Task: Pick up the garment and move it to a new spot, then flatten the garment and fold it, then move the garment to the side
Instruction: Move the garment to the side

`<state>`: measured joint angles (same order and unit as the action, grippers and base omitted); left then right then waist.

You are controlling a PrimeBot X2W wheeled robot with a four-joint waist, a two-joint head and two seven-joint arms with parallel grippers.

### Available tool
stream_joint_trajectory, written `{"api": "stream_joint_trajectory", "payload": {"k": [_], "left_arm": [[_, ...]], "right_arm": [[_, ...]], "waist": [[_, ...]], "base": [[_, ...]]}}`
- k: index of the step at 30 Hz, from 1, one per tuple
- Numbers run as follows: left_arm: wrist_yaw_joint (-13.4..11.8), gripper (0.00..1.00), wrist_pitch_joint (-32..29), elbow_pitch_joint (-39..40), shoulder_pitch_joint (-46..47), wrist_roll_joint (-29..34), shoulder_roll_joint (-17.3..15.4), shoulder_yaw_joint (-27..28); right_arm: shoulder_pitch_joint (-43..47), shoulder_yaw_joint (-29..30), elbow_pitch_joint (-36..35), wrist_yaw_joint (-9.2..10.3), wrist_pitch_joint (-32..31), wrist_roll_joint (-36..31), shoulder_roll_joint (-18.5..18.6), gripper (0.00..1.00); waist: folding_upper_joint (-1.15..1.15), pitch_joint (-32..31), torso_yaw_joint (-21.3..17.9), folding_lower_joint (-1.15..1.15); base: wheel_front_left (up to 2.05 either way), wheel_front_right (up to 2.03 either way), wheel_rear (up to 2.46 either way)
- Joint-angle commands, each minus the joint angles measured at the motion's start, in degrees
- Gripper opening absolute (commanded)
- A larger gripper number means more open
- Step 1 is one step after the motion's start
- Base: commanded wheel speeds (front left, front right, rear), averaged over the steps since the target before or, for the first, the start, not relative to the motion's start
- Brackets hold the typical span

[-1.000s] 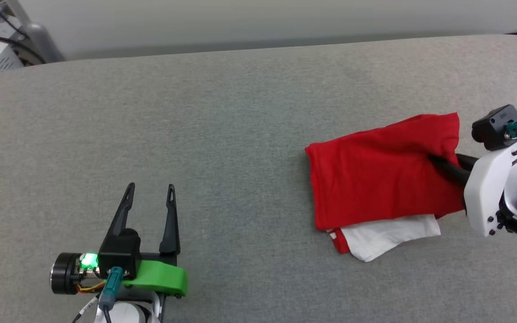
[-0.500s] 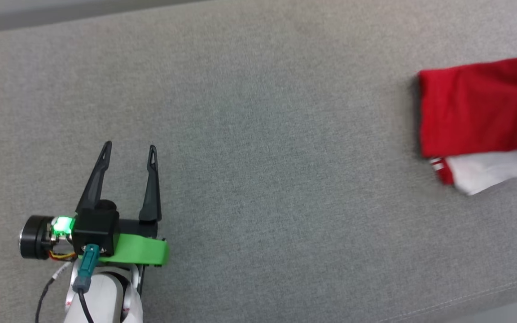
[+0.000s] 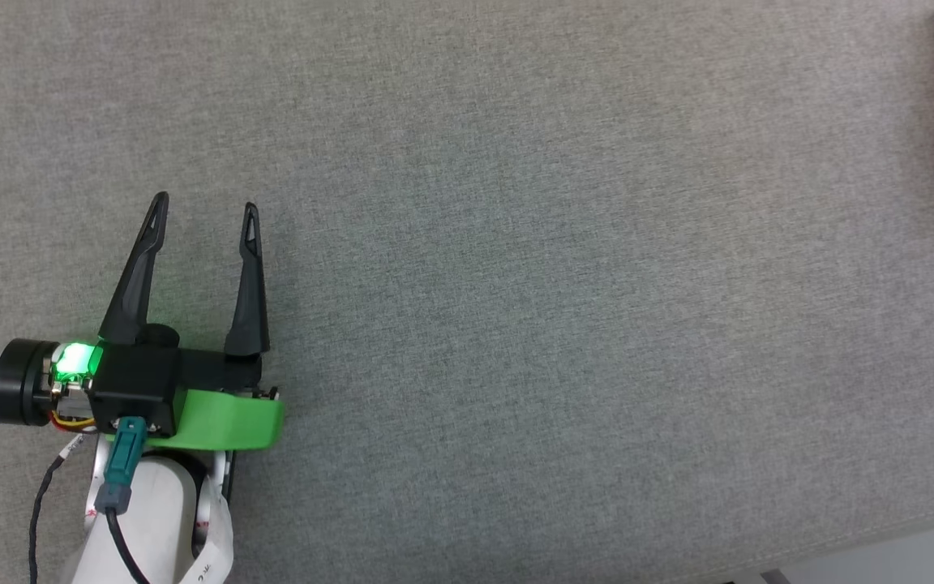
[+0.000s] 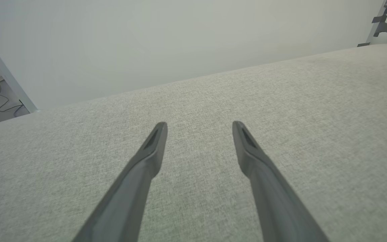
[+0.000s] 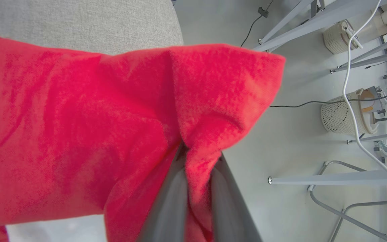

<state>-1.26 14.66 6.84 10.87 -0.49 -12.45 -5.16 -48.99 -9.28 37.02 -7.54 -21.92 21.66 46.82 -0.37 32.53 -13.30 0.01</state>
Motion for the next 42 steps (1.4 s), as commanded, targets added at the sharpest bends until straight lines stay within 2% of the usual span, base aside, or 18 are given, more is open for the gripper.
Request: {"api": "stream_joint_trajectory", "payload": {"k": [1,5,6,7,13,17,22,26,29,37,42], "left_arm": [[0.0,1.0,0.34,0.52,1.19,0.51,-0.38,0.16],[-0.26,1.0,0.34,0.81,1.35,0.42,-0.52,0.16],[-0.34,1.0,0.34,0.71,1.32,0.38,-0.48,0.08],[-0.41,1.0,0.34,0.56,1.26,0.34,-0.41,0.0],[-0.65,1.0,0.34,-0.84,0.46,-0.05,0.5,-1.07],[-0.82,1.0,0.34,-2.1,-0.94,-0.45,1.45,-1.92],[-1.39,1.0,0.34,-3.7,-3.74,-0.97,2.67,-2.47],[-1.92,1.0,0.34,-4.5,-6.22,-1.32,3.25,-2.32],[-2.2,1.0,0.34,-5.03,-7.47,-1.59,3.85,-2.31],[-2.53,1.0,0.34,-6.25,-9.78,-2.2,5.04,-2.02],[-2.48,1.0,0.34,-7.33,-10.18,-2.24,5.51,-1.93]], "right_arm": [[-1.31,1.12,1.2,0.05,0.56,-1.15,-0.4,0.0],[-2.23,3.86,4.46,0.05,2.0,-3.54,-2.31,0.0],[-2.23,4.27,5.27,0.05,2.42,-4.26,-2.96,0.33],[-2.22,4.45,5.71,0.05,2.99,-4.94,-3.32,1.0],[-2.25,7.43,7.44,0.05,8.76,-9.47,-3.61,1.0],[-1.78,9.28,5.97,0.05,15.62,-12.84,-4.03,1.0],[-1.04,11.94,2.1,0.05,25.35,-14.81,-6.86,1.0],[-0.71,13.34,-2.9,0.05,32.44,-17.27,-11.1,1.0],[1.59,13.12,-7.81,0.05,35.06,-18.58,-15.32,1.0],[13.31,11.83,-22.57,0.05,36.7,-20.12,-27.56,1.0],[23.62,11.36,-29.6,0.05,36.88,-20.84,-32.41,1.0]], "waist": [[0.37,2.26,1.09,-0.01],[0.37,2.06,1.19,-0.01],[0.37,1.7,1.21,-0.01],[0.37,1.27,1.23,-0.01],[0.37,-2.76,1.89,-0.01],[0.37,-6.8,2.97,-0.01],[0.37,-12.29,4.86,-0.01],[0.37,-15.77,6.42,-0.01],[0.37,-18.31,8.23,-0.01],[0.37,-22.49,12.1,-0.01],[0.37,-24.53,14.74,-0.01]], "base": [[0.0,0.0,0.0],[0.0,0.0,0.0],[0.0,0.0,0.0],[0.0,0.0,0.0],[0.0,0.0,0.0],[0.0,0.0,0.0],[0.0,0.0,0.0],[0.0,0.0,0.0],[0.0,0.0,0.0],[0.0,0.0,0.0],[0.0,0.0,0.0]]}}
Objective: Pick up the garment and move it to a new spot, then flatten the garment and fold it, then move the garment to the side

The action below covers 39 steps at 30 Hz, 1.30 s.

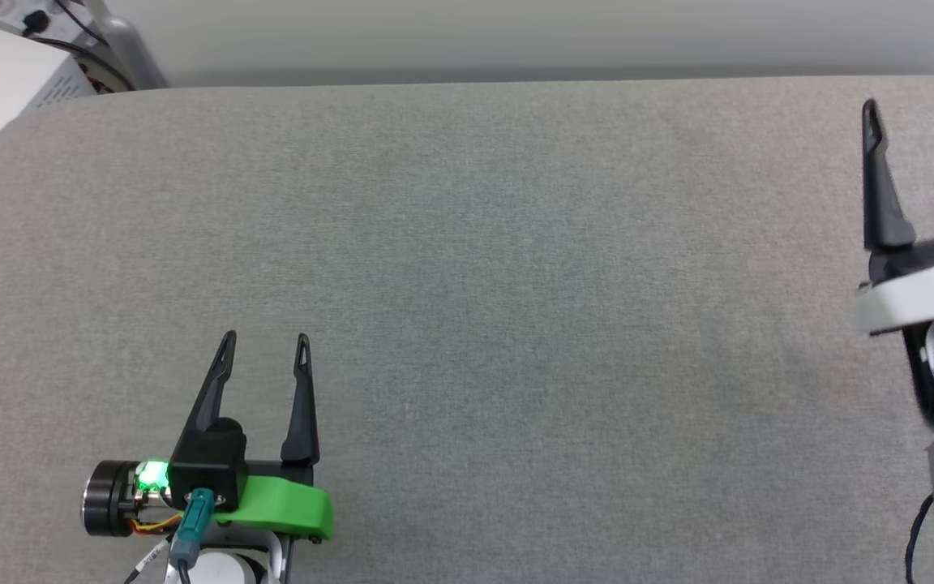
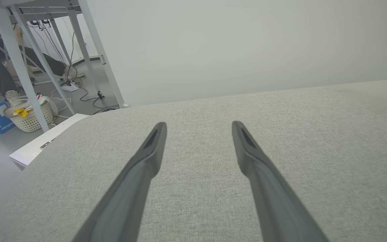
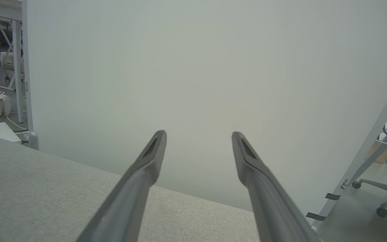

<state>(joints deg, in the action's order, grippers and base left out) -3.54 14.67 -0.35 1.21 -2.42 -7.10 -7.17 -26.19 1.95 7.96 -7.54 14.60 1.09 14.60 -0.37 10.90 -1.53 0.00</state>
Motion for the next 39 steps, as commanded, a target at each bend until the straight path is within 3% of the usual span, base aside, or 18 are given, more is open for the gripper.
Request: {"api": "stream_joint_trajectory", "payload": {"k": [1,15,25,39], "left_arm": [[-0.24,1.0,0.33,-0.28,-0.66,-0.38,0.24,0.26],[0.42,1.0,0.33,-2.34,-3.85,-0.9,1.15,1.07],[2.5,1.0,0.33,-3.75,-6.3,-1.7,1.77,0.56],[2.95,1.0,0.33,-4.34,-8.06,-1.63,2.62,0.94]], "right_arm": [[2.95,0.23,-1.59,0.05,0.37,-0.03,-1.16,1.0],[22.67,1.58,-7.46,0.05,0.4,2.62,-9.88,1.0],[31.24,2.51,-7.63,0.05,0.4,5.26,-11.56,1.0],[35.49,1.58,-7.13,0.05,0.4,7.62,-11.71,1.0]], "waist": [[0.37,-3.22,3.27,0.0],[0.37,-8.31,4.16,0.0],[0.37,-11.33,3.69,0.0],[0.37,-12.75,2.12,0.0]], "base": [[0.0,0.0,0.0],[0.0,0.0,0.0],[0.0,0.0,0.0],[0.0,0.0,0.0]]}}
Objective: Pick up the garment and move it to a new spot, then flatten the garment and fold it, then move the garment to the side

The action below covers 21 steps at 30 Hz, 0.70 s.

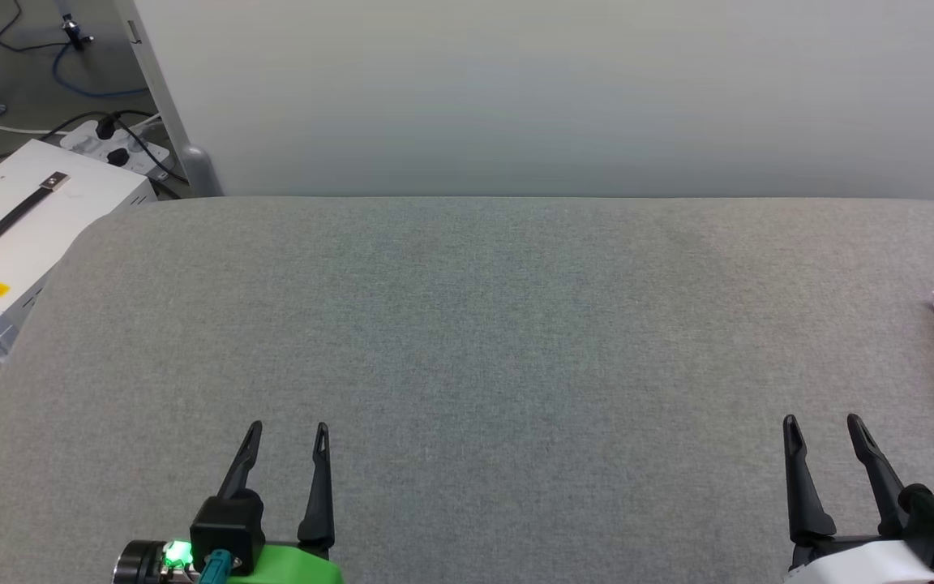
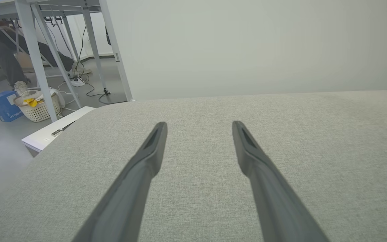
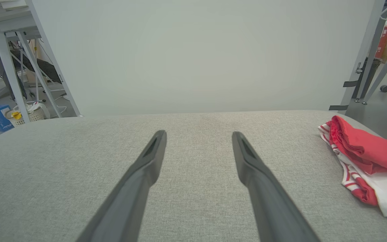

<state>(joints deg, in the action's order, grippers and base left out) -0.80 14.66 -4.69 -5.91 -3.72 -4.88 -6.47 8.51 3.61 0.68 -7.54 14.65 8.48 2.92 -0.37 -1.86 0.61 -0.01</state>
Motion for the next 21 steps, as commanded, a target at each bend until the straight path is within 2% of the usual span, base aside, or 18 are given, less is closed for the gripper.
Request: {"api": "stream_joint_trajectory", "payload": {"k": [1,5,6,21], "left_arm": [[0.25,1.0,0.34,-0.06,-0.98,-0.31,0.44,0.26],[0.6,1.0,0.34,-0.25,-0.88,-0.3,0.58,0.31],[0.51,0.0,0.0,-0.17,-0.04,0.0,0.26,0.13],[0.54,0.0,-1.32,0.22,0.51,0.35,0.33,0.53]], "right_arm": [[0.79,-0.11,0.18,0.05,0.35,0.33,-0.03,1.0],[0.69,-0.07,0.37,0.05,0.35,0.56,-0.03,1.0],[0.0,-0.04,0.22,0.0,0.0,0.32,-0.03,0.0],[-0.74,-0.32,0.13,0.0,-1.26,-0.44,-0.06,0.0]], "waist": [[0.37,0.04,-0.04,0.01],[0.37,0.25,0.03,0.01],[0.0,0.23,0.01,0.01],[0.03,0.41,-0.04,0.01]], "base": [[0.0,0.0,0.0],[0.0,0.0,0.0],[0.0,0.0,0.0],[0.0,0.0,0.0]]}}
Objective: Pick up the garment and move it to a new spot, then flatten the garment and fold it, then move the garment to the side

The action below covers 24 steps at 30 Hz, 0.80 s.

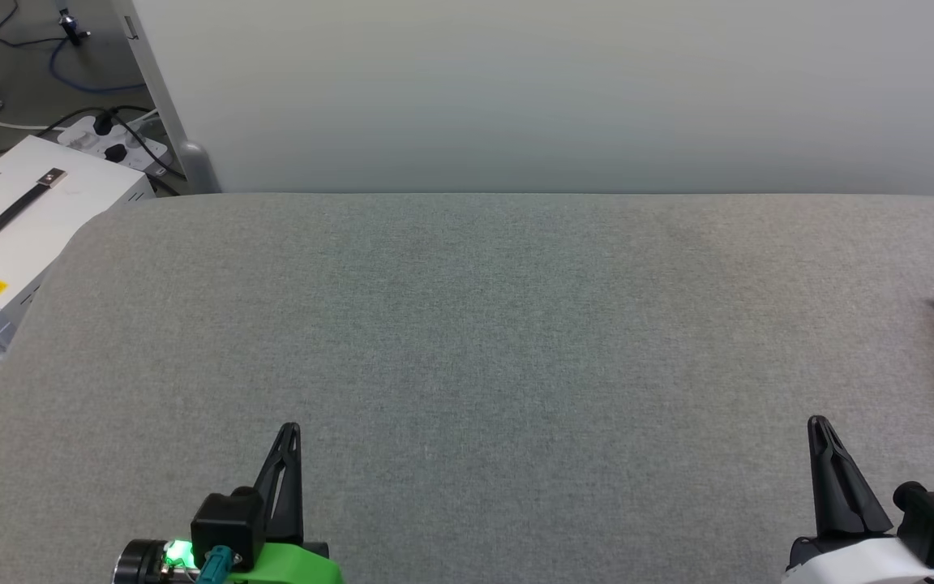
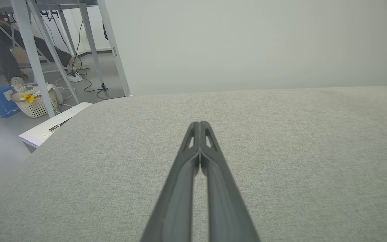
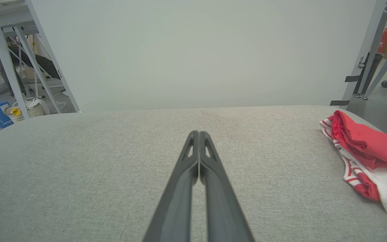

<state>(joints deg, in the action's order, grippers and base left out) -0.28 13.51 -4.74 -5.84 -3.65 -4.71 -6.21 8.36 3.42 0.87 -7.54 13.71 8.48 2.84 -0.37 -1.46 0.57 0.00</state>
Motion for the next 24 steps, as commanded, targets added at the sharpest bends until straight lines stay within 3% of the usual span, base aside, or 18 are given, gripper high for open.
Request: {"api": "stream_joint_trajectory", "payload": {"k": [1,24], "left_arm": [[0.03,0.0,-0.27,0.31,0.48,0.31,0.17,0.32],[0.08,0.0,-2.92,1.19,1.55,0.98,0.5,1.5]], "right_arm": [[-0.66,-0.15,-0.07,0.0,-0.42,-0.5,0.01,0.0],[-2.2,-0.81,-0.23,0.01,-3.08,-2.1,0.02,0.0]], "waist": [[0.03,0.02,0.0,0.0],[0.1,0.31,-0.12,0.0]], "base": [[0.0,0.0,0.0],[0.0,0.0,0.0]]}}
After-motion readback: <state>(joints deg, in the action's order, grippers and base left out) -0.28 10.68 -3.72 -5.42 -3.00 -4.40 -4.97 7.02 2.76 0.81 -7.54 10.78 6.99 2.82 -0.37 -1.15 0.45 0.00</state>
